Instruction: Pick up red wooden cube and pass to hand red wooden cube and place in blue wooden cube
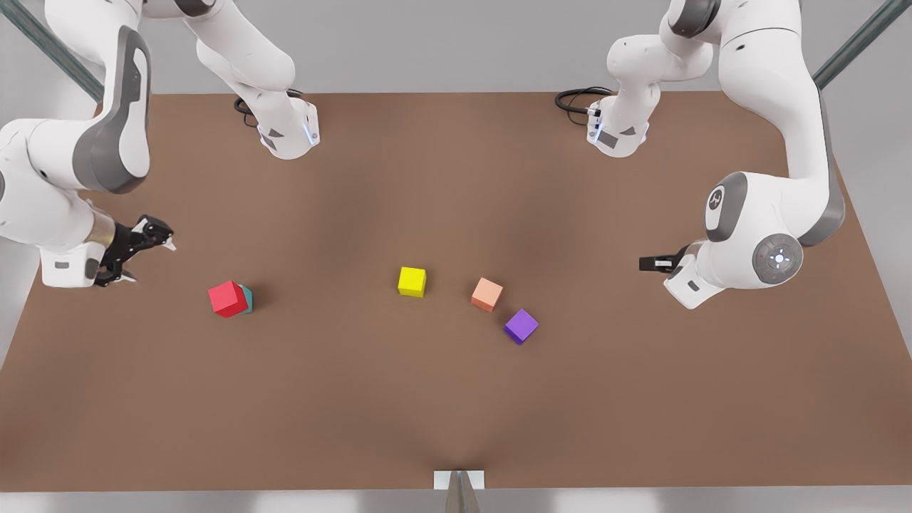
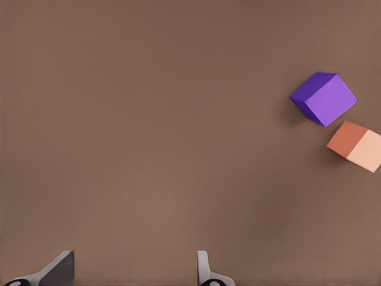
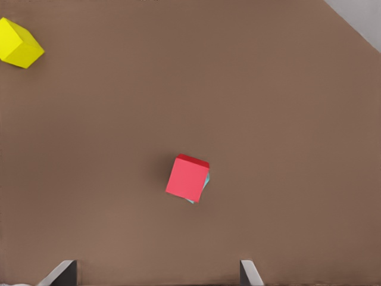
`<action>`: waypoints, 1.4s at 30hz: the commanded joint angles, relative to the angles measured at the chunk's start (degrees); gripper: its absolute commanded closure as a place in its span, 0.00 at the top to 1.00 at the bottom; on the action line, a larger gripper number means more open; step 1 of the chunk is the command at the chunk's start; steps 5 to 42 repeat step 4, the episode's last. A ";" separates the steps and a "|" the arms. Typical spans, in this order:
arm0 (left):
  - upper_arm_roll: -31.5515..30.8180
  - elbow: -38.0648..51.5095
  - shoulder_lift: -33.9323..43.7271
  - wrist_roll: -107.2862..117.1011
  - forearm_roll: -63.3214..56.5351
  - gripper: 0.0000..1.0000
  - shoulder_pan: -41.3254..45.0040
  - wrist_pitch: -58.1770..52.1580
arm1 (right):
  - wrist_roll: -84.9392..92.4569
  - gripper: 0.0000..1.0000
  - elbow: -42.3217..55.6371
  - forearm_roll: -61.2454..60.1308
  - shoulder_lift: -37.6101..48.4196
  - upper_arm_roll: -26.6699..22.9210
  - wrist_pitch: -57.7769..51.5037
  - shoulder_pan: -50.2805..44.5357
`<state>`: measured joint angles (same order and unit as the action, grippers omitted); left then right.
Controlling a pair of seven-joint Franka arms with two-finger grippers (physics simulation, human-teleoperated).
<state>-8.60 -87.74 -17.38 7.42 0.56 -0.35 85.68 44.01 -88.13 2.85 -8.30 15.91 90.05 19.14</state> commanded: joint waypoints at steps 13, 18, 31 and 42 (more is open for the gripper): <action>-0.02 0.02 0.06 0.05 -0.03 1.00 0.00 -0.34 | -42.87 1.00 1.20 -0.65 0.74 -7.47 -6.12 -7.71; -0.02 0.02 0.06 0.05 -0.03 1.00 0.00 -0.34 | -42.87 1.00 1.20 -0.65 0.74 -7.47 -6.12 -7.71; -0.02 0.02 0.06 0.05 -0.03 1.00 0.00 -0.34 | -42.87 1.00 1.20 -0.65 0.74 -7.47 -6.12 -7.71; -0.02 0.02 0.06 0.05 -0.03 1.00 0.00 -0.34 | -42.87 1.00 1.20 -0.65 0.74 -7.47 -6.12 -7.71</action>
